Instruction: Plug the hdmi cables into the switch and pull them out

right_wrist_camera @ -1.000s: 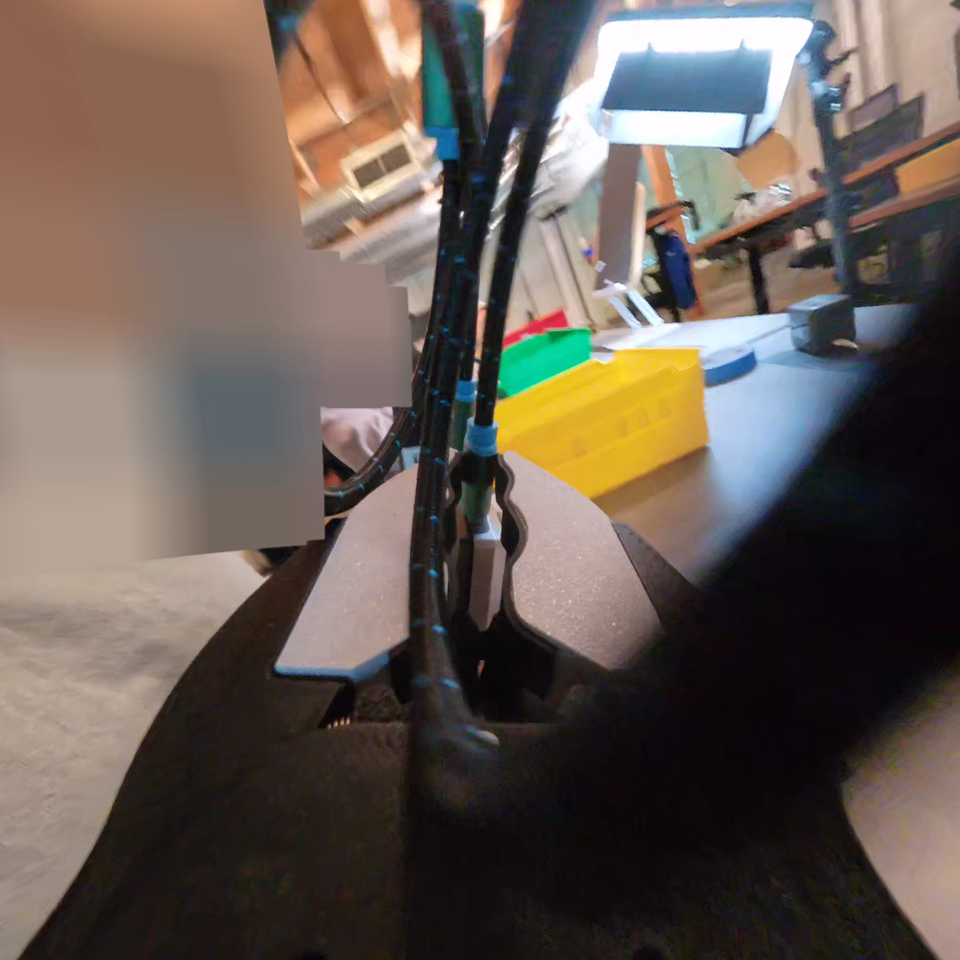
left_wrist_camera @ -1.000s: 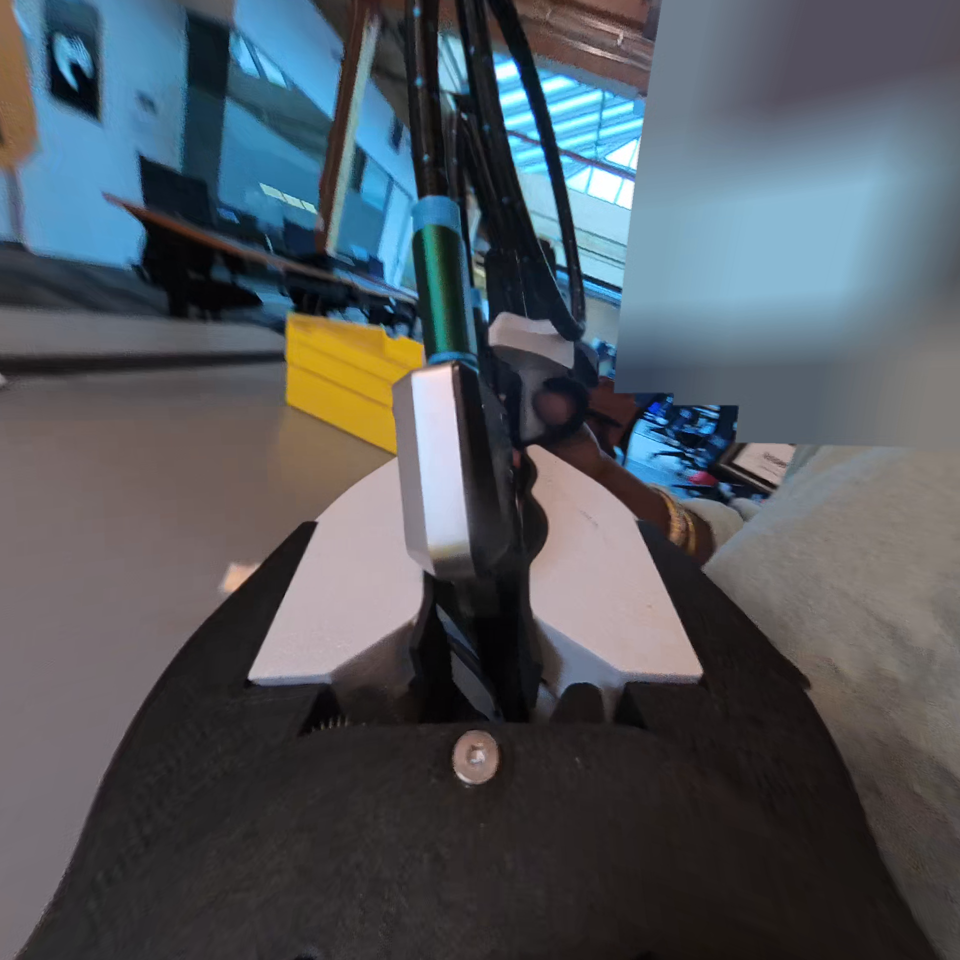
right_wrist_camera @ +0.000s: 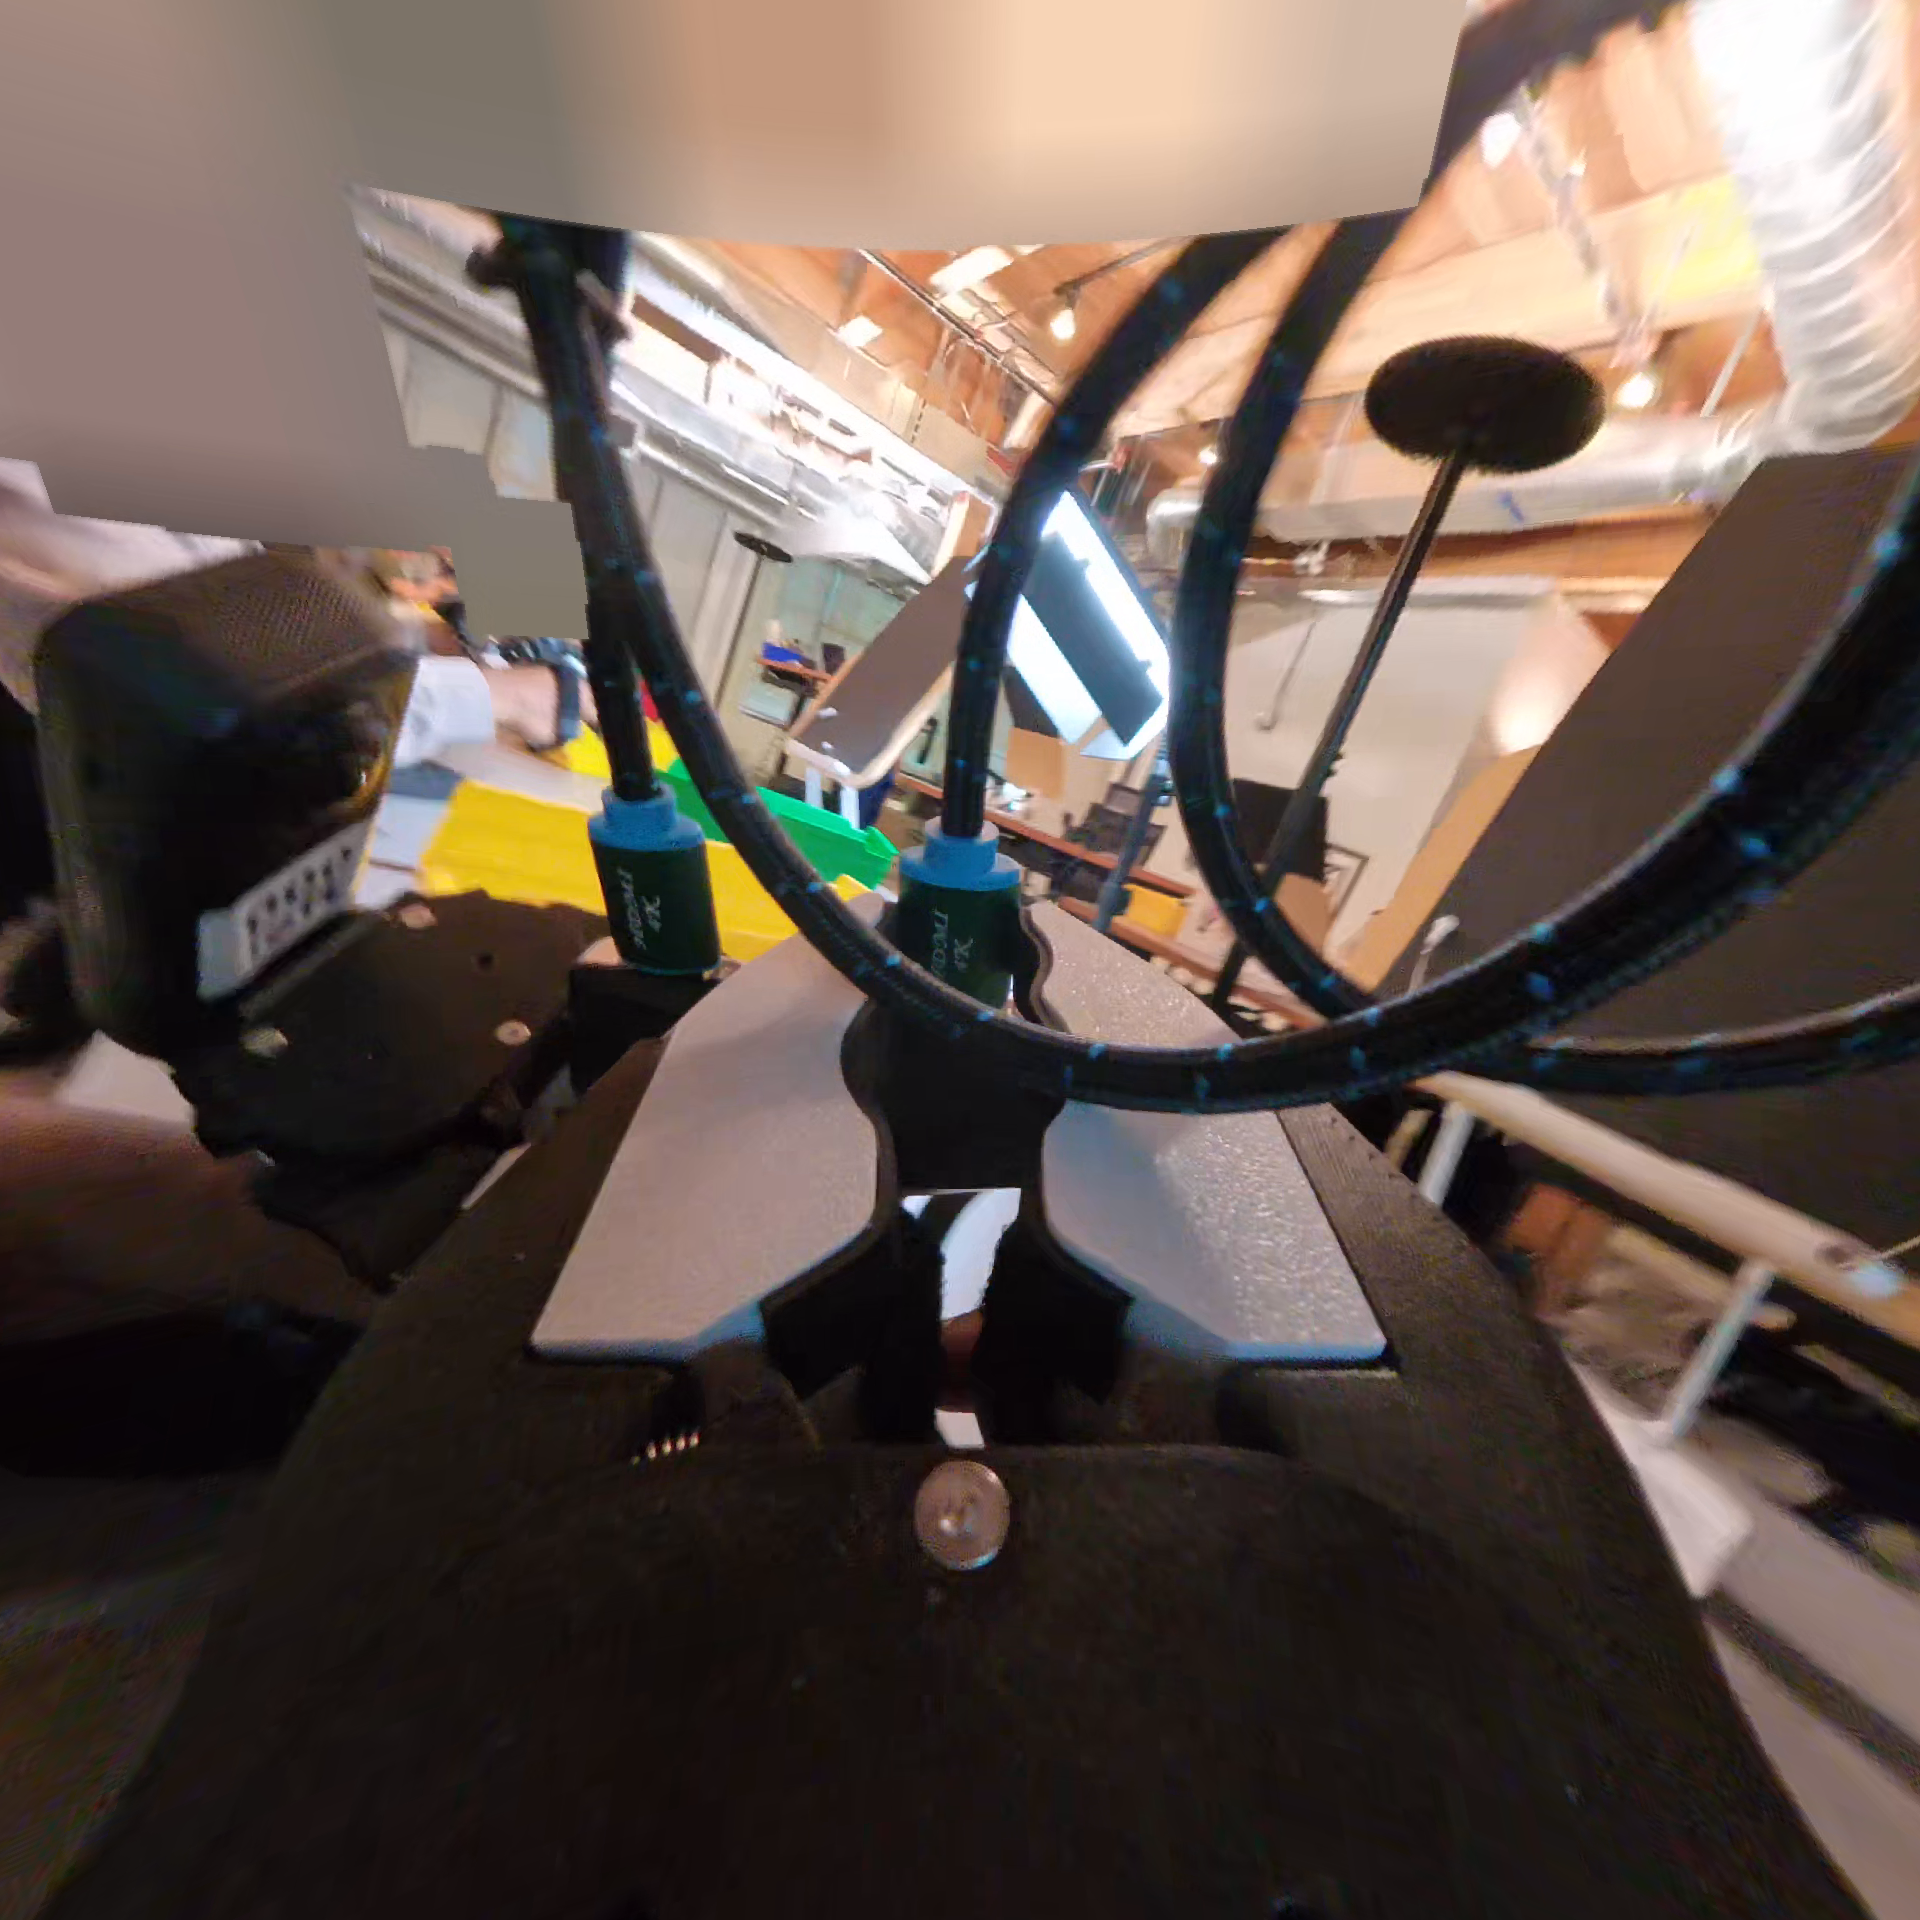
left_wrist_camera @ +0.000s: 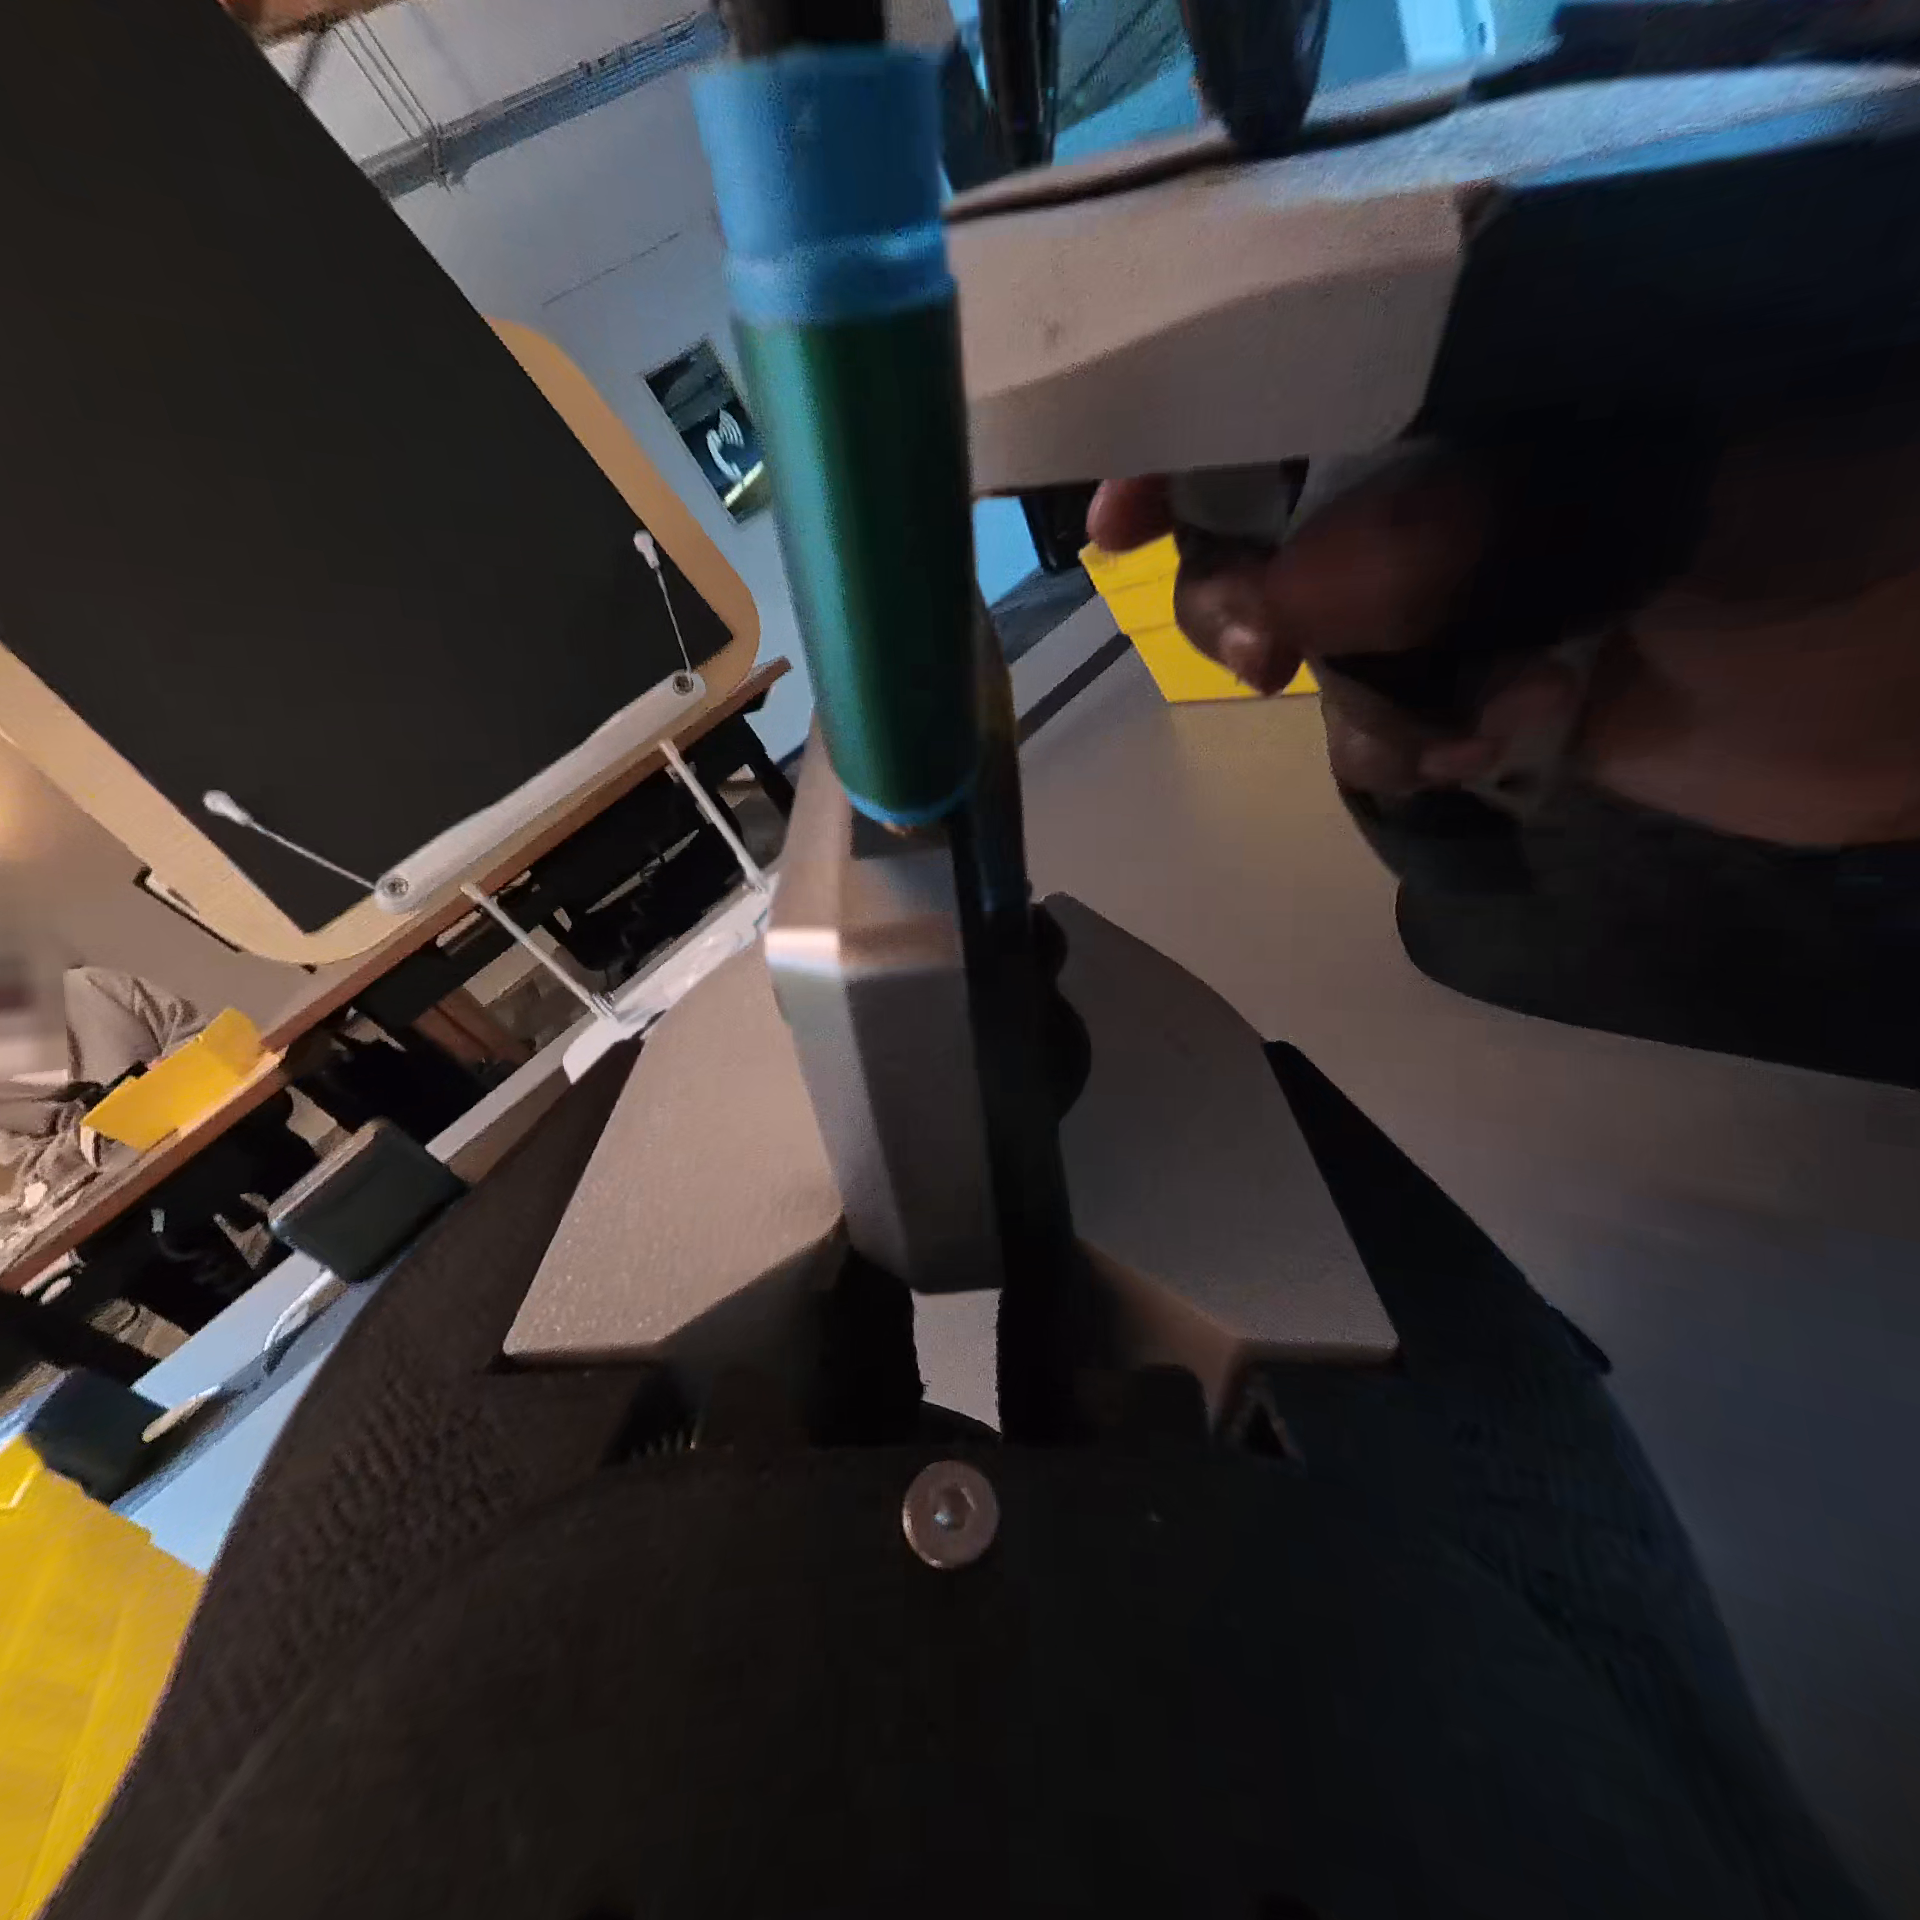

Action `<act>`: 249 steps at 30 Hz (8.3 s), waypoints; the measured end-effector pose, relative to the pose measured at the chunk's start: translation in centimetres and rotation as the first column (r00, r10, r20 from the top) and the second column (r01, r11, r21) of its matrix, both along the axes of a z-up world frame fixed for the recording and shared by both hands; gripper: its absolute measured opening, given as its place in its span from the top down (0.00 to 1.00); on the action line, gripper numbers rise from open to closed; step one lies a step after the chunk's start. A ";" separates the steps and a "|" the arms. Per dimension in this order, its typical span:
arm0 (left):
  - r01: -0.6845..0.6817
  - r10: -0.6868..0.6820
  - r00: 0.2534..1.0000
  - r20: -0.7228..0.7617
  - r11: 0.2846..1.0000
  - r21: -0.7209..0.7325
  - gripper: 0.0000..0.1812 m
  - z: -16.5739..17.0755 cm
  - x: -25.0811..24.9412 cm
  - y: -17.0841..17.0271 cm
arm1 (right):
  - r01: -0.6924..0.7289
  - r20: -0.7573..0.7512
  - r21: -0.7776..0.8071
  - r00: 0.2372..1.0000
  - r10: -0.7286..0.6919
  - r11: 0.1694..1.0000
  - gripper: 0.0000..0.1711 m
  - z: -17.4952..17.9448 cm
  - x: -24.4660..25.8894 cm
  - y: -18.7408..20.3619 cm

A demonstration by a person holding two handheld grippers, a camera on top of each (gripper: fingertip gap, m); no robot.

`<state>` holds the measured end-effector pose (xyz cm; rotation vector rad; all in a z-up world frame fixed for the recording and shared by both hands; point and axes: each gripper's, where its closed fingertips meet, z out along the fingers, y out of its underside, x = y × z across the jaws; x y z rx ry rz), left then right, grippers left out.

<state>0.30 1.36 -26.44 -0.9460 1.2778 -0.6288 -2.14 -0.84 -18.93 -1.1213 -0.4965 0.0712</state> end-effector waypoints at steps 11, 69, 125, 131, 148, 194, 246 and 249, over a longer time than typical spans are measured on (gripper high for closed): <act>0.315 -0.322 0.930 0.177 0.947 0.068 0.64 4.0 -1.3 -4.0 | -0.339 -0.475 -0.033 0.833 0.284 0.940 0.88 -0.9 2.1 -0.5; 0.563 -0.719 0.674 -0.168 0.648 -0.514 0.29 -3.0 0.0 -8.6 | -0.239 -0.029 -0.292 0.970 0.241 0.926 0.88 -4.6 0.3 -0.8; 0.625 -0.727 0.686 -0.031 0.610 -0.487 0.29 -1.3 -0.6 -8.8 | -0.235 -0.183 -0.207 0.963 0.198 0.950 0.88 -2.7 -0.3 -1.7; 0.579 -0.703 0.702 -0.113 0.656 -0.484 0.29 -3.3 -0.5 -8.2 | -0.372 -0.638 0.145 0.674 0.374 0.917 0.88 3.6 4.3 -3.9; 0.561 -0.600 0.789 0.131 0.619 -0.550 0.29 0.2 -0.4 -4.9 | 0.246 -0.043 -0.447 0.954 -0.296 0.860 0.88 0.4 13.7 -5.2; 0.509 -0.591 0.806 0.029 0.668 -0.543 0.29 -1.1 0.7 -5.3 | 0.400 0.245 -0.700 0.913 -0.327 0.591 0.75 -4.9 16.9 -9.3; 0.496 -0.629 0.754 -0.192 0.736 -0.460 0.29 -3.6 1.4 -7.4 | -0.263 0.044 -0.417 0.950 0.309 0.870 0.87 -5.0 -3.0 -3.7; 0.499 -0.628 0.755 -0.188 0.736 -0.458 0.29 -3.5 1.5 -7.5 | -0.212 0.174 -0.386 0.939 0.296 0.898 0.88 -5.1 -3.0 -3.8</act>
